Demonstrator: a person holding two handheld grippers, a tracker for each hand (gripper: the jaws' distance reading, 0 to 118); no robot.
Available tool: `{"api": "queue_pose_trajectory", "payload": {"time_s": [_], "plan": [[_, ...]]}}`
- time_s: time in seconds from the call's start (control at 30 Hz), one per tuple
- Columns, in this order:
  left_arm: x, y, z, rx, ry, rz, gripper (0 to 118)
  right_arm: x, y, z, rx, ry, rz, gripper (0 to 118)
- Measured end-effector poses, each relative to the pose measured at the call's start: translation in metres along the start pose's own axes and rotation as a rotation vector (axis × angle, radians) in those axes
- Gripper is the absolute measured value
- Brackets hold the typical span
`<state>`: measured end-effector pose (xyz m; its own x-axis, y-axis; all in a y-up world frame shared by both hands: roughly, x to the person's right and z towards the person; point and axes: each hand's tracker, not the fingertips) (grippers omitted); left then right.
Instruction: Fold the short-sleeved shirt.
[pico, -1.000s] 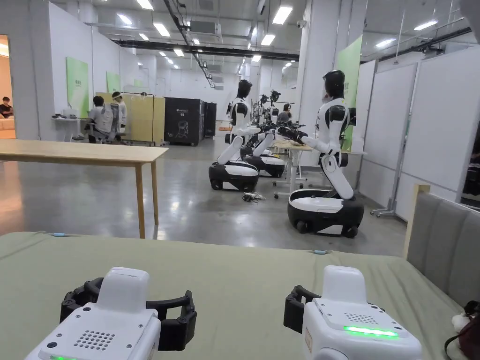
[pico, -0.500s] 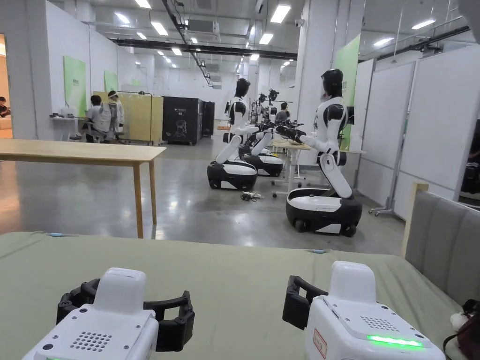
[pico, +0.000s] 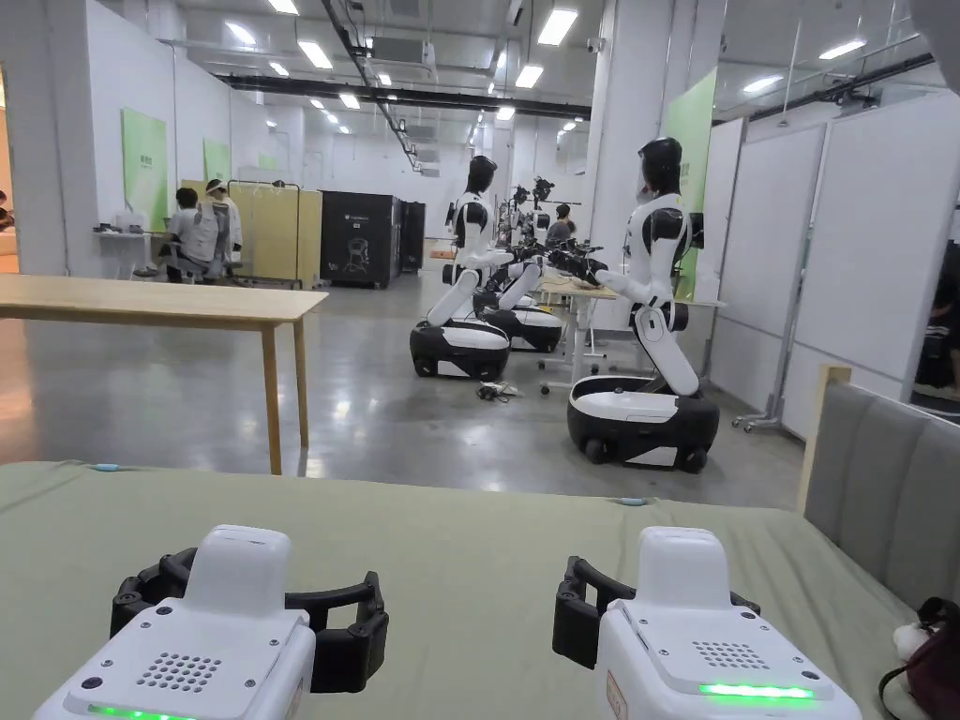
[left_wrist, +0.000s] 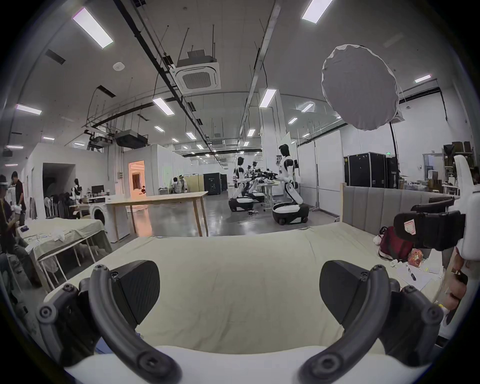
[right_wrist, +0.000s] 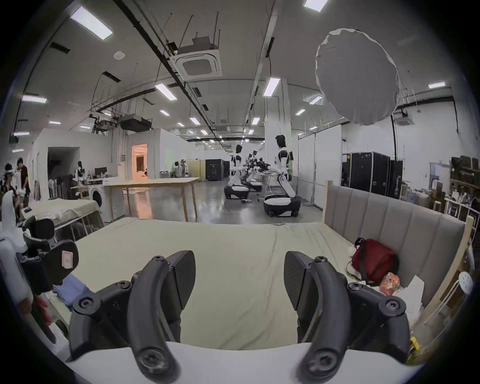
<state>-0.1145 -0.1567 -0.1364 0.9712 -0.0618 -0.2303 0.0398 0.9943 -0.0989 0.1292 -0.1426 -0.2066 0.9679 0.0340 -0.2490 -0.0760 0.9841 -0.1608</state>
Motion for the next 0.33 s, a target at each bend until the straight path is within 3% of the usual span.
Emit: {"api": "queue_pose_trajectory", "payload": {"time_s": [0.17,0.33], "plan": [[-0.0003,0.0004,0.001,0.003,0.0,0.004,118,0.0067,-0.0002,0.0029,0.025,0.006,-0.074,78],[-0.0006,-0.0001,0.0015,0.001,0.004,0.0,118,0.0017,-0.0014,0.004,0.047,-0.131,0.002,78]]}}
